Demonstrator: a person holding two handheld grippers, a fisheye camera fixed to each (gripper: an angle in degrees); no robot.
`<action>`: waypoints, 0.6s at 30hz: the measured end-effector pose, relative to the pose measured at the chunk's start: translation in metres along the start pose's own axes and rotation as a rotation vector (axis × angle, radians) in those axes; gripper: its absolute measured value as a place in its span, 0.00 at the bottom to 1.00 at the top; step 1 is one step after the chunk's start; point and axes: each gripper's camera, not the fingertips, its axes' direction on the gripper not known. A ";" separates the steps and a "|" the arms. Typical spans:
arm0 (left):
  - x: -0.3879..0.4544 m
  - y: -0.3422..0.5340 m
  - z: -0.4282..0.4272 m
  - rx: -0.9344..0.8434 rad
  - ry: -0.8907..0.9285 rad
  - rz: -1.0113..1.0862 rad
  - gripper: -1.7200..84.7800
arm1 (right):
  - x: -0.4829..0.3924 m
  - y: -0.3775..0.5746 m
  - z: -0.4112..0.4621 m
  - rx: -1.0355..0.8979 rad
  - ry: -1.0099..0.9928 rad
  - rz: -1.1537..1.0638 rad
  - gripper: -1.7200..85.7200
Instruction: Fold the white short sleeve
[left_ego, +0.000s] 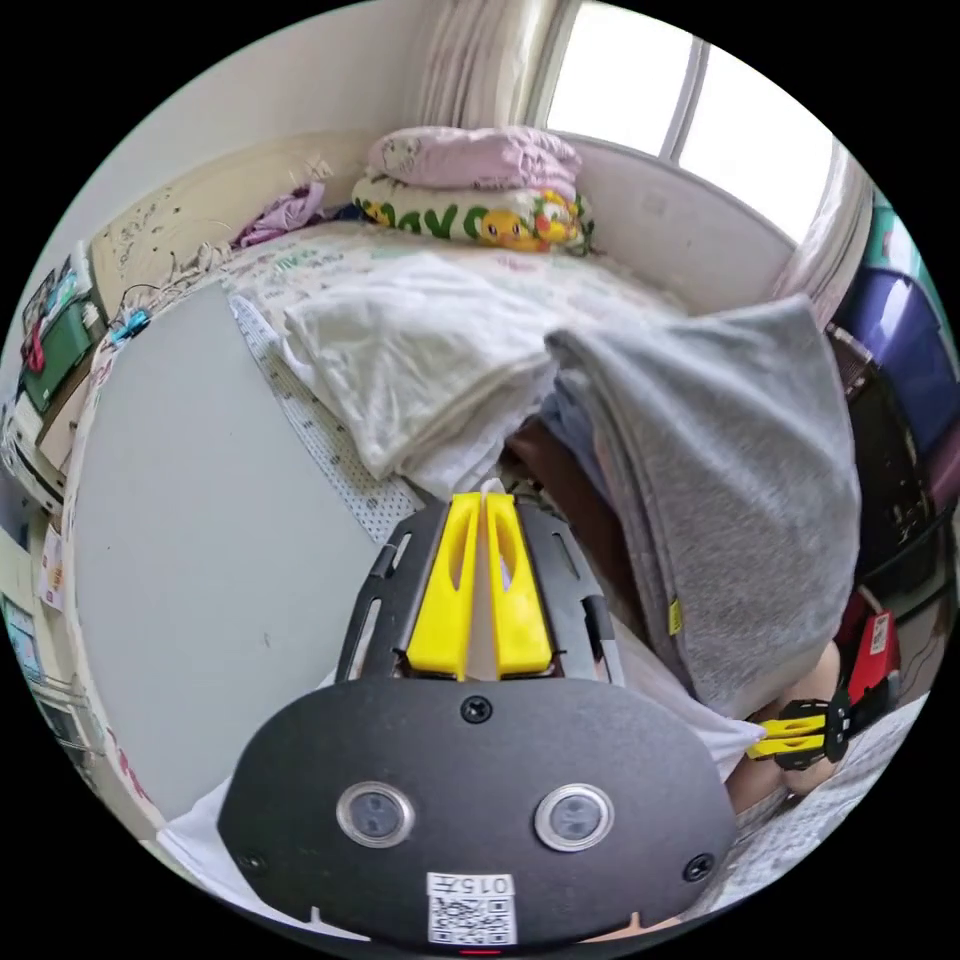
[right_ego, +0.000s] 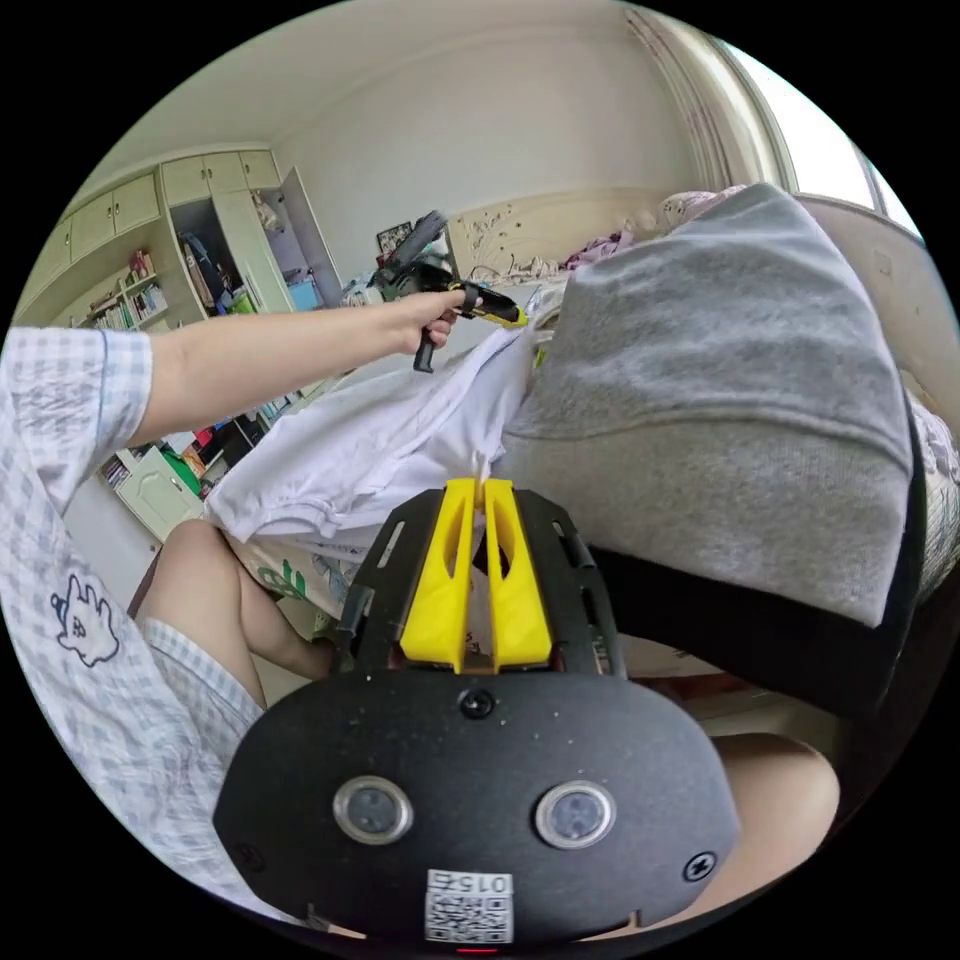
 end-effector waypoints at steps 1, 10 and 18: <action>-0.013 0.002 -0.023 0.072 0.037 -0.028 0.02 | 0.000 -0.003 -0.013 0.035 0.003 -0.003 0.02; -0.128 0.093 -0.207 0.514 0.379 -0.129 0.02 | -0.056 -0.037 -0.097 0.210 -0.196 -0.207 0.02; -0.294 0.308 -0.291 0.552 0.295 -0.368 0.01 | -0.226 -0.023 0.012 -0.008 -0.516 -0.476 0.02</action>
